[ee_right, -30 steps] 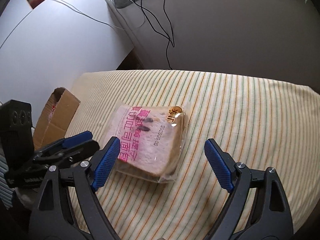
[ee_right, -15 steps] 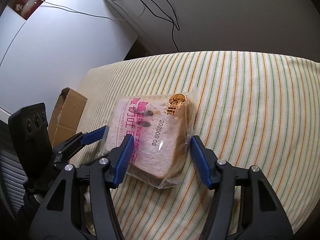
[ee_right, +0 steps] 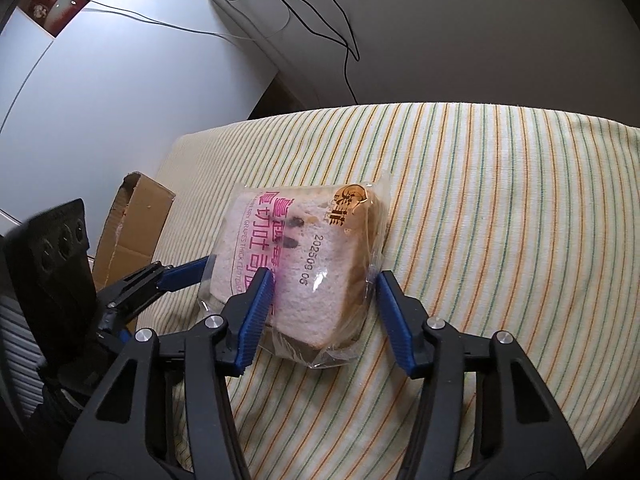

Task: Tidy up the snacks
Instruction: 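Close the right tool on the bagged bread slice, then carry the bread slice into the box and open the right tool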

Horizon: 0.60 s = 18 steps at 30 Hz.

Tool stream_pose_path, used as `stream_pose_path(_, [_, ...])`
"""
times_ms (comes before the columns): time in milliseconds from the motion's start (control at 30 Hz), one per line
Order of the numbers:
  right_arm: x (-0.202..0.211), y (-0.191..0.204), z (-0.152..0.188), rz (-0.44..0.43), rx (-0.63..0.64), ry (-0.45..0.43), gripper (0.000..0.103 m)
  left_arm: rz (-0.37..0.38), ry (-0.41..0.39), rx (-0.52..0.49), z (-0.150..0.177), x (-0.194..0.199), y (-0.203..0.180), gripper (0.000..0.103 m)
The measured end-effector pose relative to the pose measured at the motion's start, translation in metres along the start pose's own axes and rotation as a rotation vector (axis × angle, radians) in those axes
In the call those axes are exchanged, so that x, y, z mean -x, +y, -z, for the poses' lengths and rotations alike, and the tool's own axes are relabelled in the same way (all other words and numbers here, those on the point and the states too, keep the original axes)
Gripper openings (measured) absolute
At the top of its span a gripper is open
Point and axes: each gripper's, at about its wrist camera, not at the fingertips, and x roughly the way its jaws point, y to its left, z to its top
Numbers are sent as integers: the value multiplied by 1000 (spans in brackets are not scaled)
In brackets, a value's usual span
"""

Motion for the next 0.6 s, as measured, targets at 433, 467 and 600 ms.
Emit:
stream_pose_path(433, [3,11,-1,31,20,-9,51,32,-17,62,2,2,13,57])
stream_pose_path(467, [2,14,-1,32,23,-11,51,32,-21,61,3,4,13,57])
stream_pose_path(600, [4,28,0,36,42,-21,51,16,-44,52,4,15,10,57])
